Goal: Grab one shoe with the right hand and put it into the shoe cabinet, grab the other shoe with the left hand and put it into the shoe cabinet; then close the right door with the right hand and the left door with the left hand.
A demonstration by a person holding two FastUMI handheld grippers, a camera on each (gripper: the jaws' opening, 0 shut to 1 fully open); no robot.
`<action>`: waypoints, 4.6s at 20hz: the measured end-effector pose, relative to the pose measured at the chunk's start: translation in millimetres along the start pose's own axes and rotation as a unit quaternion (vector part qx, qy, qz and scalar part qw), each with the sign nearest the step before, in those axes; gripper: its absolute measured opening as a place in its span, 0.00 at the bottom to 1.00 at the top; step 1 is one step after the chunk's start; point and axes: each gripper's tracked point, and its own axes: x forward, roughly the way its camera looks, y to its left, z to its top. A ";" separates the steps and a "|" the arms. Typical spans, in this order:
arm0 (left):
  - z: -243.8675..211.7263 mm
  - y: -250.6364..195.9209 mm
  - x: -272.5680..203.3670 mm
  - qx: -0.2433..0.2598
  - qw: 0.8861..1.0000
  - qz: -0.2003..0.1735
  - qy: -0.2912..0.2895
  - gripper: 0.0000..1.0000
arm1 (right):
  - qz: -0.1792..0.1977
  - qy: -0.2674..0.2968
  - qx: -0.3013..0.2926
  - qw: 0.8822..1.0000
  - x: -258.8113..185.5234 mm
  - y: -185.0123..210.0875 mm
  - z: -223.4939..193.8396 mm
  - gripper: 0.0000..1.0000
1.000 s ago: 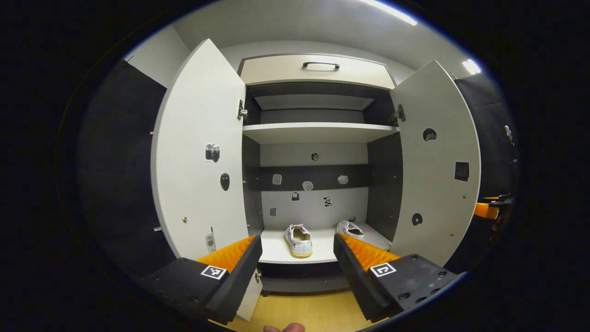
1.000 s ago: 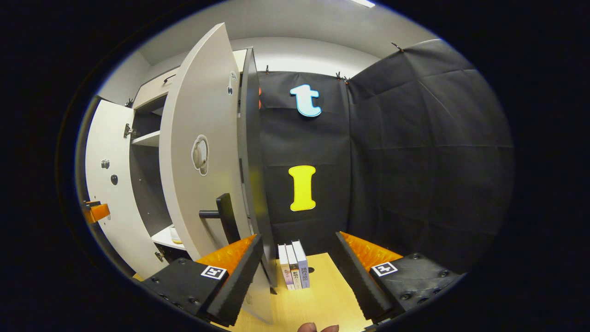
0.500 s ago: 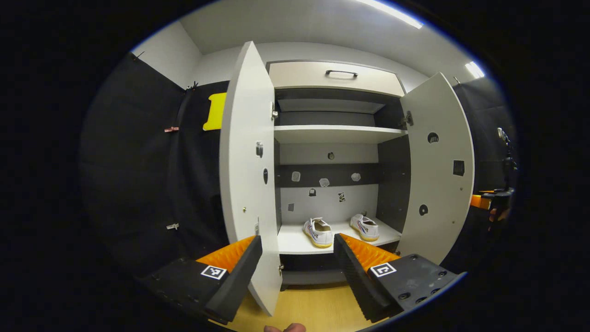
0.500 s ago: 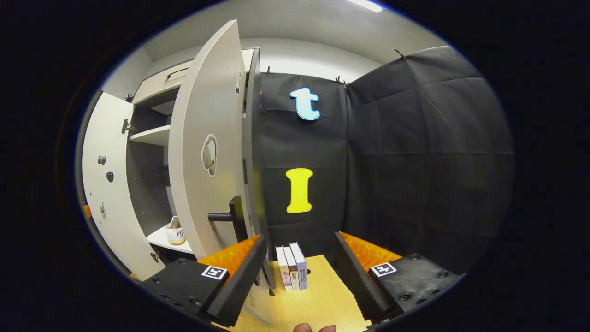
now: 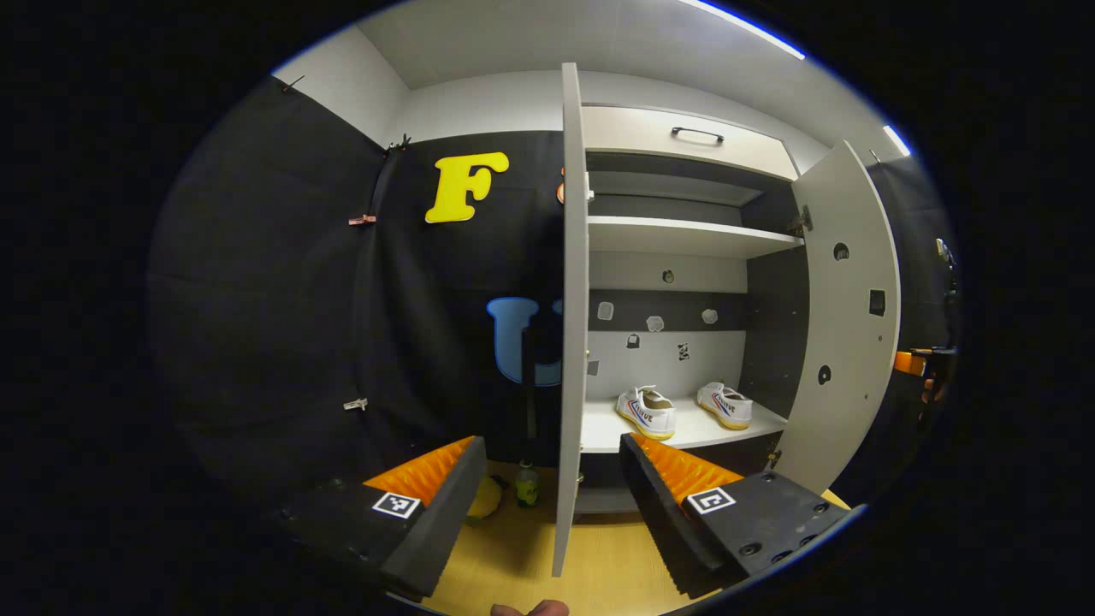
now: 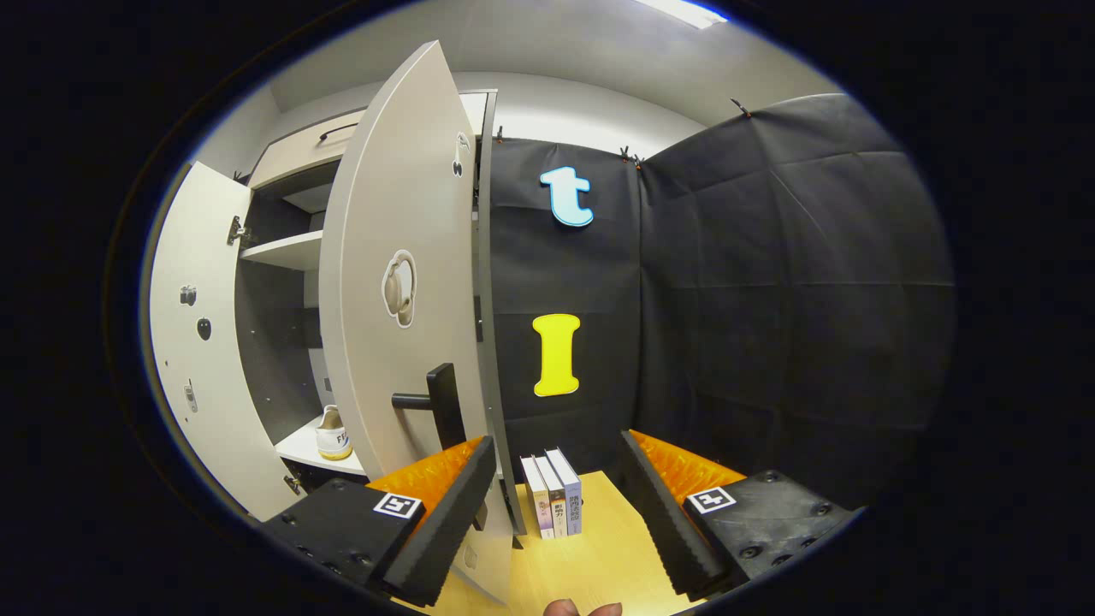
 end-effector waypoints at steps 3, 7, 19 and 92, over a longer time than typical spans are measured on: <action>-2.5 17.4 2.9 -0.002 1.000 0.005 -0.002 0.97 | -0.011 0.002 0.004 1.000 -2.8 3.0 -1.2 0.96; -7.5 38.7 16.8 -0.010 1.000 0.012 0.002 0.97 | -0.008 0.003 -0.001 1.000 -10.7 20.1 -2.4 0.98; -2.8 61.3 58.6 -0.016 1.000 0.018 -0.004 0.95 | 0.160 0.036 0.031 0.986 -38.7 205.1 -40.8 0.98; 11.3 -122.6 -10.5 -0.002 0.993 -0.117 -0.020 0.95 | 0.154 0.014 -0.002 0.988 -142.0 151.0 -16.0 0.98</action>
